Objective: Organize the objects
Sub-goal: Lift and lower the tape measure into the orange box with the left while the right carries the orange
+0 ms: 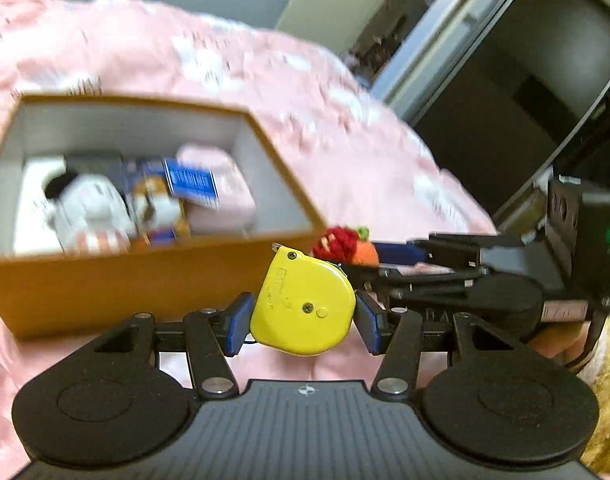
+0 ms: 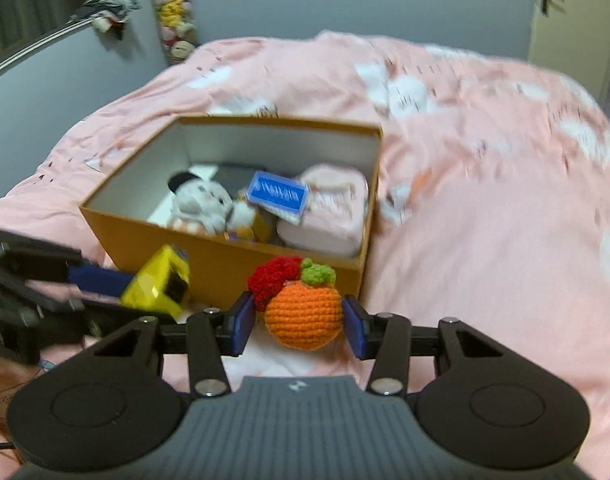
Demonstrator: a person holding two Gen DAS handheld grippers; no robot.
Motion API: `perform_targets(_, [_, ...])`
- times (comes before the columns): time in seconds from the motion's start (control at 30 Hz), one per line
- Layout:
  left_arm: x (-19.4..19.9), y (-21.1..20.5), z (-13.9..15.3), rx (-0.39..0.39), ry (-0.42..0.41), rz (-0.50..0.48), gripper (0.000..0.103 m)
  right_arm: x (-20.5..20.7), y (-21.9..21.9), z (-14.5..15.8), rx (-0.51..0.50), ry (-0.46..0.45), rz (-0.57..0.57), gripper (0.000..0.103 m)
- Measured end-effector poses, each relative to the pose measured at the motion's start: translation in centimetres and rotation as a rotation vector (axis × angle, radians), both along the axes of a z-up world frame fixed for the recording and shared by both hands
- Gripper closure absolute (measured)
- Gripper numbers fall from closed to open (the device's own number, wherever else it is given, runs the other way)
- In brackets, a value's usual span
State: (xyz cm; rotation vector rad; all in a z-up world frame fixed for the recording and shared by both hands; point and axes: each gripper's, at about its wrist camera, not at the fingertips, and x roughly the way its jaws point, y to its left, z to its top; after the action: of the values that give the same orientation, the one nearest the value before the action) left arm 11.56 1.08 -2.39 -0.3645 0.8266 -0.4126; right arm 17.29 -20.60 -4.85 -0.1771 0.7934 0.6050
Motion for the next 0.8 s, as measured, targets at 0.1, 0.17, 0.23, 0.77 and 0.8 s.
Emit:
perform_targets(0.1, [1.4,0.5,2.3,0.025,-0.035,0.032,0.041,0.9,1.1,1.8,-0.015,-0.027,0.059,0.054])
perform_targets(0.17, [1.8,1.4,3.7,0.039,-0.041,0.054,0.041,1.9,2.0,2.9,-0.036,-0.042,0.099,0.054])
perform_targets(0.23, [2.9,2.1,4.0,0.064,-0.038,0.075,0.041,3.0,2.9,3.7,-0.066,-0.060,0.140,0.054])
perform_targets(0.77, [11.4,3.2,-2.6,0.000,0.223,0.031,0.041,13.2,9.6,-2.3,-0.352,0.303,0.260,0.054])
perform_targets(0.8, [11.4,3.1,-2.7,0.002,0.231,0.026,0.041,13.4,9.9,-2.7,-0.375,0.310,0.260,0.054])
